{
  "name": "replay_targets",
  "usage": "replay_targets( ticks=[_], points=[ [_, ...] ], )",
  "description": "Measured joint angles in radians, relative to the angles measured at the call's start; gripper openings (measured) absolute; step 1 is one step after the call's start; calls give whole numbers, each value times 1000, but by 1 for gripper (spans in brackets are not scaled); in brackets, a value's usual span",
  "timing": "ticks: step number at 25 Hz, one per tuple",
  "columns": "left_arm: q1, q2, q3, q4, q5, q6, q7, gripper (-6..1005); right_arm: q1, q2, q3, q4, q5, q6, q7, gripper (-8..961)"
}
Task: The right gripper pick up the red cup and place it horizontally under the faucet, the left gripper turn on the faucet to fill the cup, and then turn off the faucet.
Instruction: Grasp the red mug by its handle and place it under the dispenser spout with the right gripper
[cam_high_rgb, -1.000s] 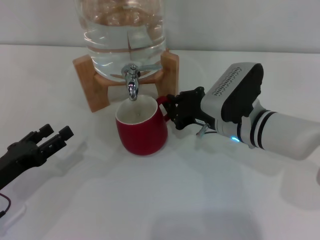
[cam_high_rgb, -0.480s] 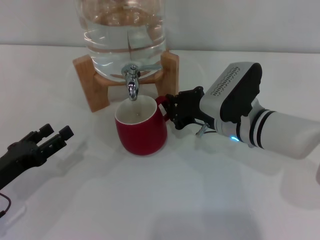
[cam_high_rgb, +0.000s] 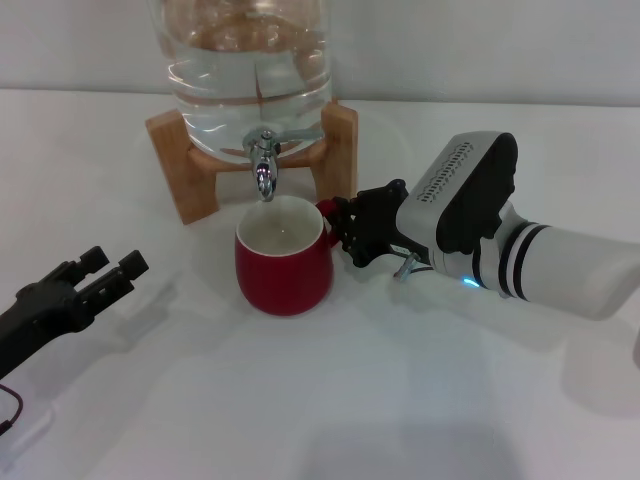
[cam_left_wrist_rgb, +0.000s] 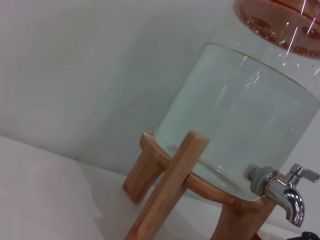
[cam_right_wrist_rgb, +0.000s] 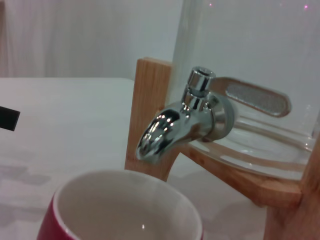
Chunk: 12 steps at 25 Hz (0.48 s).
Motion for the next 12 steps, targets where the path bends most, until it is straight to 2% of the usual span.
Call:
replay_targets(
  ticks=[9,12],
  points=[
    [0,0,0,0,0,0,-7,836,11,0,-7,-3,0,-11,0,93],
    [0,0,0,0,-1,3,-7,836,11,0,-6,-3,3,-12,0,140]
  ],
)
